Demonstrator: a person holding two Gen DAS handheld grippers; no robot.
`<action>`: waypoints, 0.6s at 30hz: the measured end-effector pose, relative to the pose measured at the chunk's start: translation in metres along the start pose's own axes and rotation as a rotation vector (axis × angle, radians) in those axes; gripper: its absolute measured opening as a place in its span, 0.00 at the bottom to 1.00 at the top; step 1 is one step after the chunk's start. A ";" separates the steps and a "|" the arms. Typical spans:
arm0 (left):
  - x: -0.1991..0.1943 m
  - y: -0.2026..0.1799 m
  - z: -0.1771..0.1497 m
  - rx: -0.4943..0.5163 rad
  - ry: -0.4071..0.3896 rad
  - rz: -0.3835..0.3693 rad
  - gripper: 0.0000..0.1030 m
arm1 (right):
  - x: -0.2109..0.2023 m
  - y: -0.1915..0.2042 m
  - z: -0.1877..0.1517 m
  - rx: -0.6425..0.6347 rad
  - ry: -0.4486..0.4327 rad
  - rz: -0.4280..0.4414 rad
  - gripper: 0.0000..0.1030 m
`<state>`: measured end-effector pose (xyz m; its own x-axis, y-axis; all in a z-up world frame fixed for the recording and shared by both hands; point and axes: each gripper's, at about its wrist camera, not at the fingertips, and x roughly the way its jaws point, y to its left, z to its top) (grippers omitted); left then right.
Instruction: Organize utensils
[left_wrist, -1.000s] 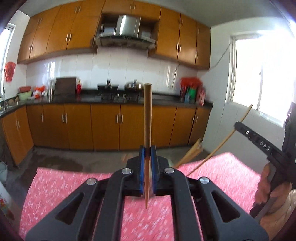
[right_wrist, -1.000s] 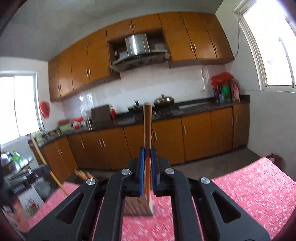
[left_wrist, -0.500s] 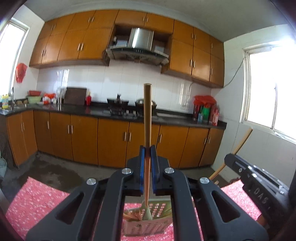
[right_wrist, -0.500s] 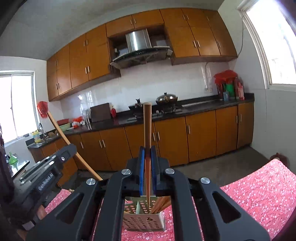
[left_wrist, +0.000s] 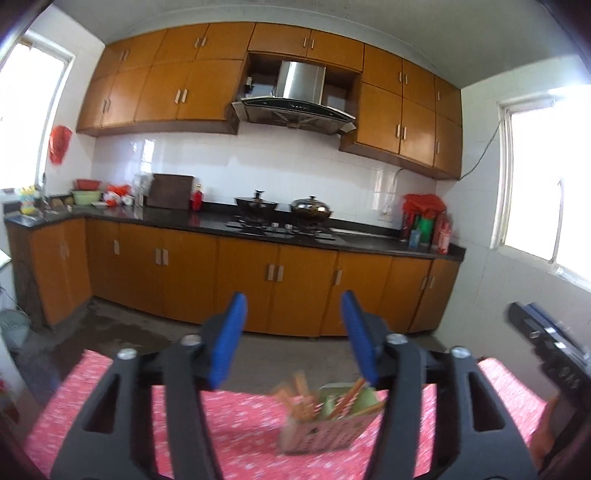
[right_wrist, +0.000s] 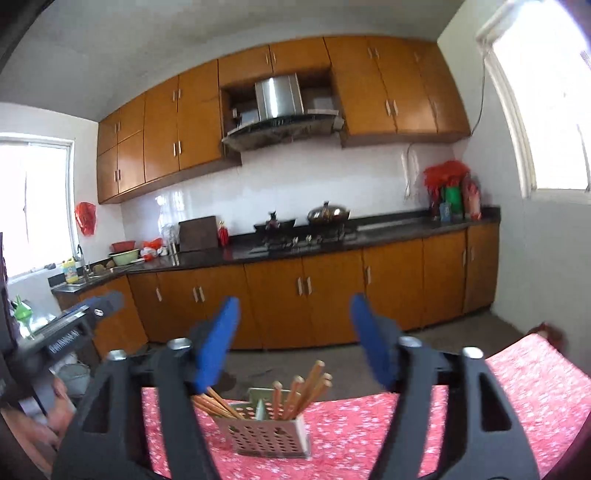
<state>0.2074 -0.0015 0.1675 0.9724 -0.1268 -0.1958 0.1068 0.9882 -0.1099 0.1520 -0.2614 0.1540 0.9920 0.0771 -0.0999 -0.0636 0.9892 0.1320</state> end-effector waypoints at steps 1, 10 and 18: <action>-0.010 0.003 -0.003 0.011 0.002 0.008 0.72 | -0.006 0.000 -0.002 -0.016 -0.004 -0.016 0.86; -0.108 0.026 -0.093 0.106 0.042 0.137 0.96 | -0.068 0.013 -0.079 -0.093 0.085 -0.145 0.98; -0.140 0.028 -0.169 0.066 0.115 0.145 0.96 | -0.098 0.035 -0.139 -0.123 0.135 -0.110 0.98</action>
<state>0.0390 0.0291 0.0272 0.9488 0.0122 -0.3156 -0.0157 0.9998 -0.0085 0.0375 -0.2168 0.0318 0.9705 -0.0243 -0.2397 0.0232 0.9997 -0.0074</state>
